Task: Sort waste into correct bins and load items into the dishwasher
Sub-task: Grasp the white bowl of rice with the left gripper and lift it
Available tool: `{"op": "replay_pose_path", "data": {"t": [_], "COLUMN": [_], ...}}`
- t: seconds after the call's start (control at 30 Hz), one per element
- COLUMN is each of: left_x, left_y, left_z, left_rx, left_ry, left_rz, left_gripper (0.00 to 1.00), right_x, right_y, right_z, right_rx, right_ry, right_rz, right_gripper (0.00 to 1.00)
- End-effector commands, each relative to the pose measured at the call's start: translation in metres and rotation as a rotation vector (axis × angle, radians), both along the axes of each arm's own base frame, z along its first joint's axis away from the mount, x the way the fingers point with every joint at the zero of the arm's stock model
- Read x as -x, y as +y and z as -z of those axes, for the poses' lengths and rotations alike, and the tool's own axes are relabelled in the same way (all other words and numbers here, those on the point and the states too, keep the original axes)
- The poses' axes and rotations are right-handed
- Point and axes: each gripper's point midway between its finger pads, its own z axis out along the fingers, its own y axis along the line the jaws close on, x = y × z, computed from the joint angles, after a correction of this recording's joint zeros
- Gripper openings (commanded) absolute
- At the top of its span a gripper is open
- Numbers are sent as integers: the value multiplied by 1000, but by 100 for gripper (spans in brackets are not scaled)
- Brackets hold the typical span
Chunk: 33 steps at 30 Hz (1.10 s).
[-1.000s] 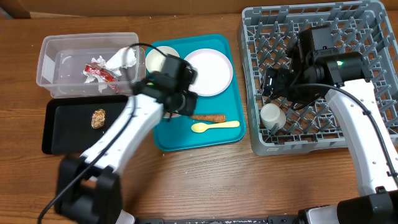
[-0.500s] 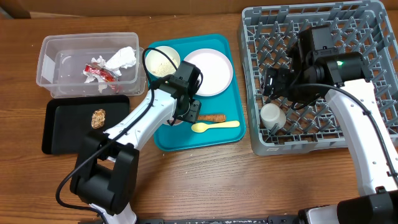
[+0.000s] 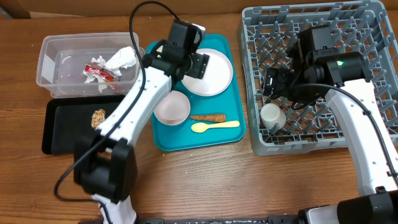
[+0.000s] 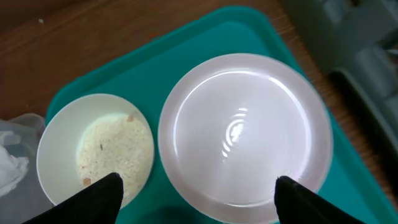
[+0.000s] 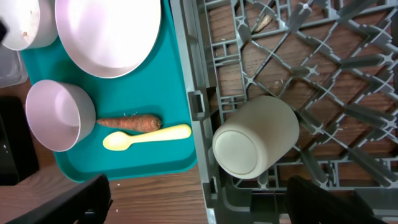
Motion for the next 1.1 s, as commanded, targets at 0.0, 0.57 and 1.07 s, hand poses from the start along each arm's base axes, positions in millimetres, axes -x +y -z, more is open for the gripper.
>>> {"op": "replay_pose_path", "data": {"t": [0.0,0.57,1.07], "left_x": [-16,-30,-44], "left_y": [21,41,39], "left_z": [46,109,78], "left_rx": [-42,-103,-89], "left_ry": [60,106,77], "left_rz": [-62,-178,-196], "left_gripper": [75,28,4], "right_x": [-2,-3,-4], "right_y": [0,-4,-4], "right_z": [-8,-7,-8], "right_rx": [3,25,23], "right_ry": [-30,-34,-39], "right_rz": [-3,5,5], "right_gripper": [92,94,96]}}
